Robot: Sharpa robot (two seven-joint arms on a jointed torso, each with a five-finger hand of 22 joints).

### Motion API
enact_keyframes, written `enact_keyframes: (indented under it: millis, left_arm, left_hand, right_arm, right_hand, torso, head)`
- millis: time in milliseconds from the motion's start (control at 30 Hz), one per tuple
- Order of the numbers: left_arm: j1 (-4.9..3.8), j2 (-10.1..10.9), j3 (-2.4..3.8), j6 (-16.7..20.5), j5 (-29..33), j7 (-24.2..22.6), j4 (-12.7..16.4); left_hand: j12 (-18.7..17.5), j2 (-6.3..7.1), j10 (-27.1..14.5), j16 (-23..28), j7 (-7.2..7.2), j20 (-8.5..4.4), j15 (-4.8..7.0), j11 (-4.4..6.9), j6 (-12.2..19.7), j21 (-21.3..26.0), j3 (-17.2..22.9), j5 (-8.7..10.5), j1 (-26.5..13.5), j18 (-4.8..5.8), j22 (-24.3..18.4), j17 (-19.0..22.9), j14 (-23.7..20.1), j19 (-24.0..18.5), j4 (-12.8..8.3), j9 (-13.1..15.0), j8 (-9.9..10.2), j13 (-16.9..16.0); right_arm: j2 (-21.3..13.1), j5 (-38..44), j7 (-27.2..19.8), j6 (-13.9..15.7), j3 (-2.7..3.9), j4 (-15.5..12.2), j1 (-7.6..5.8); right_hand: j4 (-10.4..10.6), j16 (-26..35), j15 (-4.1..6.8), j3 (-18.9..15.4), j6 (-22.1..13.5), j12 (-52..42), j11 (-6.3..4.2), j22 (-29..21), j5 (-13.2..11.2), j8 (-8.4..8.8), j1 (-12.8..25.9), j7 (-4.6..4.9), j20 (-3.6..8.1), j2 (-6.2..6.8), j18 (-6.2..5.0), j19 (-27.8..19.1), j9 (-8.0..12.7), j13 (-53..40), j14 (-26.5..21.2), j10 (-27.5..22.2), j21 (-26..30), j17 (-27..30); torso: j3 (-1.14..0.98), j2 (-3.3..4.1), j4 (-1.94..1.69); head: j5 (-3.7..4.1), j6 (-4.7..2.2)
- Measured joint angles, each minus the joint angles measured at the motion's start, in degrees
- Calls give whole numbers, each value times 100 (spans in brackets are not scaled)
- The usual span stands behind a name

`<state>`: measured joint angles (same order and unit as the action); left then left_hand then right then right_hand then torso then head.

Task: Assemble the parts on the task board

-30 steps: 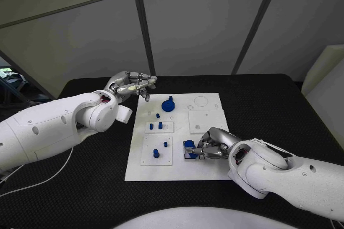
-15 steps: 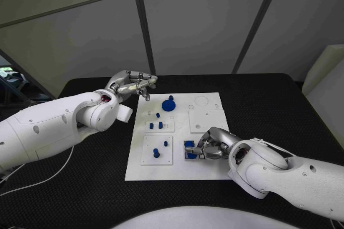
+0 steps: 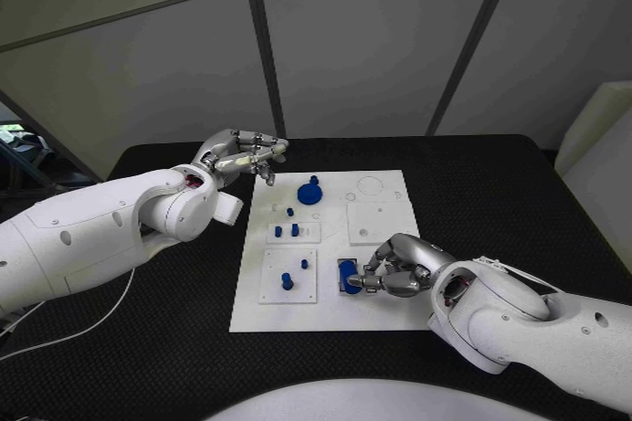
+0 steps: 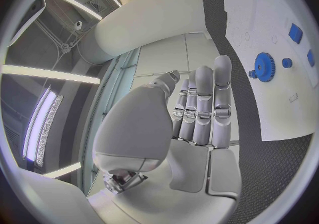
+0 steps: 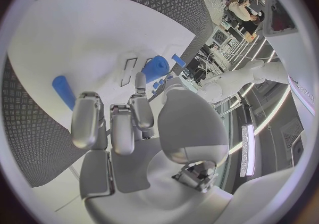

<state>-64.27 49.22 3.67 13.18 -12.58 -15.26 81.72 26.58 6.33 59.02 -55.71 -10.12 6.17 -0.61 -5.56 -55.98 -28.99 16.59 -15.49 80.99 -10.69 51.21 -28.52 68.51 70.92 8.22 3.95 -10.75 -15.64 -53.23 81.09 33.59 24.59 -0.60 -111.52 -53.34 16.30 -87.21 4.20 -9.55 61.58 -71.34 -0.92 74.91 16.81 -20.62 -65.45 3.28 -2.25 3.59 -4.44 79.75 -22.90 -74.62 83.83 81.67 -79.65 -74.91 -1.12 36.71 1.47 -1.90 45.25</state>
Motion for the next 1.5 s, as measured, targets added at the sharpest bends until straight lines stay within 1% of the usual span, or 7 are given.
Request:
enact_keyframes:
  millis: [200,300,567,867,1200,1333,1500]
  left_arm:
    - [0,-6,0,-2,0,1,-9]
    - [0,-8,0,-5,0,2,-9]
    - [1,0,0,-9,0,6,-9]
    - [2,-4,0,-15,0,16,-10]
    - [2,-7,-1,-20,0,22,-12]
    - [2,-3,-1,-20,0,25,-13]
    - [2,0,-1,-21,0,27,-13]
  left_hand:
    - [0,0,-6,0,0,0,0,7,0,0,0,0,0,0,0,4,0,0,0,0,0,0]
    - [0,0,-15,0,0,0,0,15,0,0,0,0,0,0,0,5,0,0,0,0,0,0]
    - [0,0,-15,0,0,0,0,15,0,0,0,0,0,0,0,4,0,0,0,0,0,0]
    - [-1,0,-14,0,0,0,0,15,0,0,0,0,0,0,1,4,0,0,0,0,0,0]
    - [-1,0,-13,0,0,0,0,14,0,0,0,0,0,-1,1,4,0,0,0,0,0,0]
    - [-1,0,-12,0,0,0,0,13,0,0,0,0,0,0,1,4,0,0,0,0,0,0]
    - [-1,0,-12,0,0,0,0,13,0,0,0,0,0,-1,1,4,0,0,0,0,0,0]
  right_arm:
    - [-123,49,-128,55,0,-76,1]
    - [-155,60,-164,52,0,-81,1]
    - [-228,82,-228,14,0,-88,1]
    - [-43,104,-222,-12,0,121,1]
    - [214,126,-158,-106,1,359,1]
    - [235,148,-127,-195,4,383,0]
    - [196,194,-120,-215,7,345,-3]
  right_hand:
    - [21,0,0,-21,0,-25,0,0,8,0,-3,0,0,-3,0,0,-23,-9,0,0,0,0]
    - [23,0,0,-23,0,-25,-14,0,97,0,-110,0,22,-92,0,22,-46,-16,0,15,0,0]
    - [7,0,0,-8,0,-25,-22,-1,142,0,-307,0,22,-134,0,23,-75,-33,0,22,-22,0]
    - [-41,0,21,40,21,-25,-43,-1,179,0,-575,-21,22,-347,0,22,-115,-47,22,44,-22,0]
    - [-112,-32,21,50,21,-36,-42,-1,167,0,-843,-21,43,-348,0,43,-145,-47,22,43,-22,0]
    - [-240,-32,20,28,21,-55,-41,-1,-101,0,-1041,-21,43,-289,0,43,-166,-55,21,42,-22,0]
    - [-306,-32,19,18,21,-72,-41,-1,-151,0,-1157,-21,43,-297,0,43,-174,-55,21,42,-22,0]
  torso:
    - [0,-1,3]
    - [3,-1,1]
    - [9,5,-7]
    - [12,6,-7]
    - [14,10,-11]
    - [11,9,-7]
    - [7,6,3]
  head:
    - [-3,-5]
    - [-3,-5]
    - [-20,-2]
    - [-37,14]
    - [-42,49]
    - [-47,63]
    - [-36,66]
